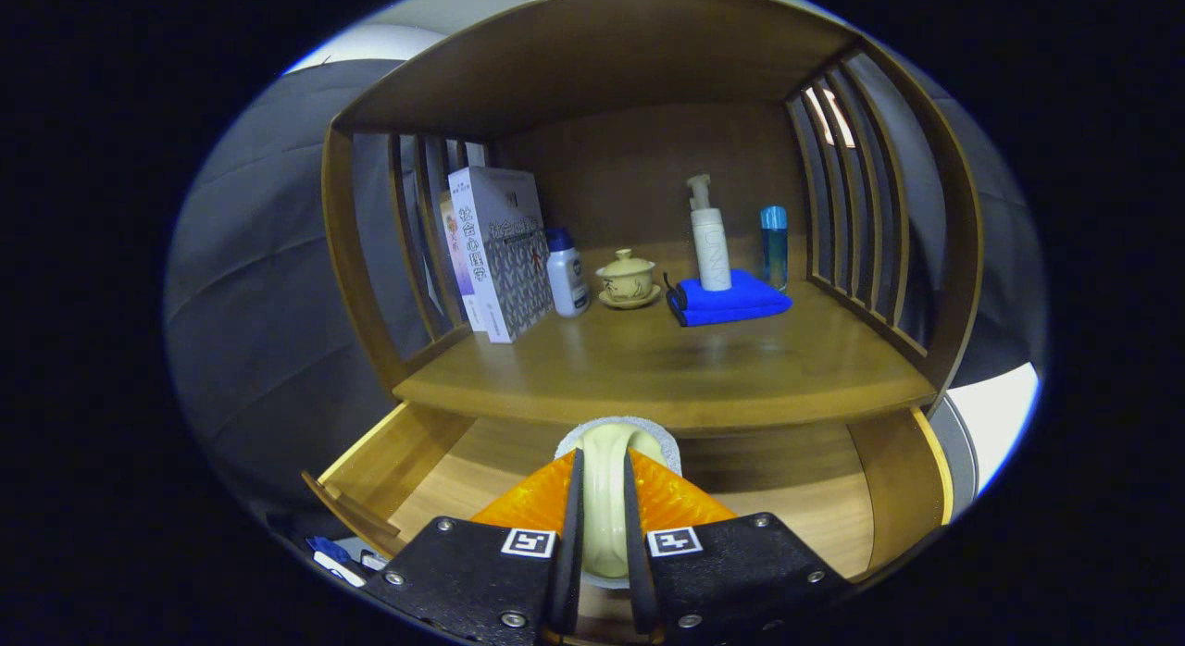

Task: Pull open the drawer, take out the items inside it, and place them on the countertop above the cabinet.

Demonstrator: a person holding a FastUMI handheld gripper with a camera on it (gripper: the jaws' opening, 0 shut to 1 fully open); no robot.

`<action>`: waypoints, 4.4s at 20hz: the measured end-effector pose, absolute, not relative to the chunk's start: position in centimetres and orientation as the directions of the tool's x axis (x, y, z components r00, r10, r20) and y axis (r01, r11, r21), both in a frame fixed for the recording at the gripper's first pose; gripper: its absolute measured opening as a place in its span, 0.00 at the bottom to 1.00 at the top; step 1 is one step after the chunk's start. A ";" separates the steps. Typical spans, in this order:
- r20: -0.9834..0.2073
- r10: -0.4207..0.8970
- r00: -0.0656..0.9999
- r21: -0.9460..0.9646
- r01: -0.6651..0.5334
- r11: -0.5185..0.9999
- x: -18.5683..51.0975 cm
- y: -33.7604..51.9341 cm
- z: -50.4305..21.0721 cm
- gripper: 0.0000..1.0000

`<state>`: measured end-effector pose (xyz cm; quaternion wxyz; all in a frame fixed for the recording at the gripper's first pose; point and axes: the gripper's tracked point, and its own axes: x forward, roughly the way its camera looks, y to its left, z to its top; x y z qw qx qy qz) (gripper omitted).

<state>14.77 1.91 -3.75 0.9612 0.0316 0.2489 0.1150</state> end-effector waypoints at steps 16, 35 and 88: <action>-0.428 0.171 0.887 0.181 -0.101 0.978 23.1 1.6 0.8 0.22; -0.466 -0.003 0.885 0.055 0.033 0.998 29.6 -0.7 -1.3 0.77; -0.099 0.062 0.993 -0.060 -0.068 0.996 -2.2 2.6 -8.0 0.95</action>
